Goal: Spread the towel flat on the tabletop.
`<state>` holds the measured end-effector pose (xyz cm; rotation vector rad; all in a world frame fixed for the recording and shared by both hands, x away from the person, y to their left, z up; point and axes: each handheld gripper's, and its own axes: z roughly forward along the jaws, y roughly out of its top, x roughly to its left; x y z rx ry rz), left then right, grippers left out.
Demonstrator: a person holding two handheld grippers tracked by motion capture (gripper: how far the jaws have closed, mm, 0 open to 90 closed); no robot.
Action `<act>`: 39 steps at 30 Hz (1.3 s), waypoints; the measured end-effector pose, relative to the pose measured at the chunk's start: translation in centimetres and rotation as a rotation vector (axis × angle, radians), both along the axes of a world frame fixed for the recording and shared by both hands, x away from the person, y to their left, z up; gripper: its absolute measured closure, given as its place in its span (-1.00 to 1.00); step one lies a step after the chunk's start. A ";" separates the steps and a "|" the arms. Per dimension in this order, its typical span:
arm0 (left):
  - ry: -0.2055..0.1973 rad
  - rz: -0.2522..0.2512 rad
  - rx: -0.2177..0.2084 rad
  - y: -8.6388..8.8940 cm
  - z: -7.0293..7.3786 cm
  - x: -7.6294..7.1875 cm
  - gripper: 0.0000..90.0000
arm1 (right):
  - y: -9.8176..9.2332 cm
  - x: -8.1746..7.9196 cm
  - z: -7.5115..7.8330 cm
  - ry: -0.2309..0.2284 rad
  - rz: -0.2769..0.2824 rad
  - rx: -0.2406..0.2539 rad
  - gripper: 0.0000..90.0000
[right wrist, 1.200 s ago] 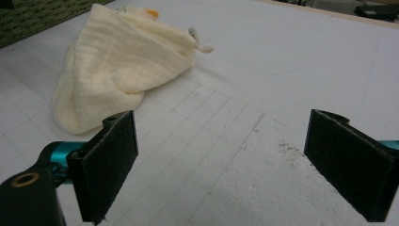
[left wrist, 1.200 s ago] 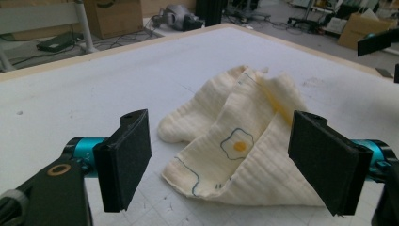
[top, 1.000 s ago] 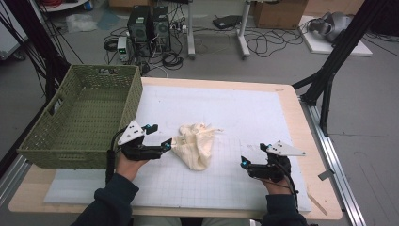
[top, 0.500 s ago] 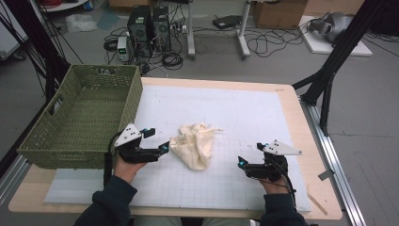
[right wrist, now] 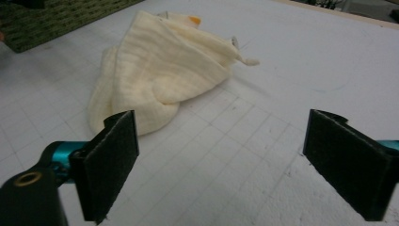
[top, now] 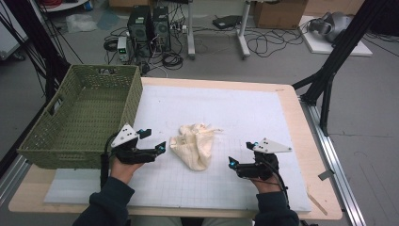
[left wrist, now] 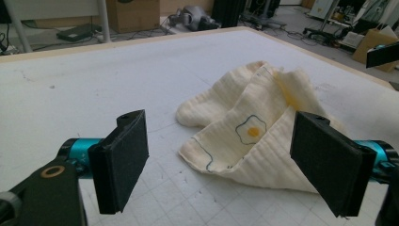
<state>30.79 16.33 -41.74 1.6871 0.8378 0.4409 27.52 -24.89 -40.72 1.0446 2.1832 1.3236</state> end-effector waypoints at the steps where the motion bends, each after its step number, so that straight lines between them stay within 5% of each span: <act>1: -0.001 0.000 -0.001 0.0 0.0 0.0 -0.55 | 0.1 0.0 0.1 0.002 0.009 0.007 -0.63; 9: 0.005 -0.009 0.004 0.0 0.0 0.2 -0.52 | 3.3 1.8 0.9 -0.008 0.082 0.019 -0.44; 19: 0.016 -0.011 0.002 0.1 -0.1 0.4 -0.50 | 7.9 4.0 -0.1 0.072 0.154 0.000 -0.16; 25: 0.024 -0.015 0.008 0.0 -0.2 0.4 -0.49 | 9.5 4.4 -0.8 0.106 0.185 -0.029 0.25; 27: 0.026 -0.015 0.008 -0.1 -0.2 0.4 -0.48 | 9.7 4.5 -1.0 0.119 0.184 -0.055 0.62; 30: 0.029 -0.011 0.013 0.0 -0.3 0.4 -0.46 | 9.5 4.2 -0.9 0.121 0.173 -0.073 0.91; 39: 0.032 -0.004 0.017 0.1 -0.3 0.5 -0.43 | 7.1 3.4 -0.2 0.092 0.125 -0.065 0.93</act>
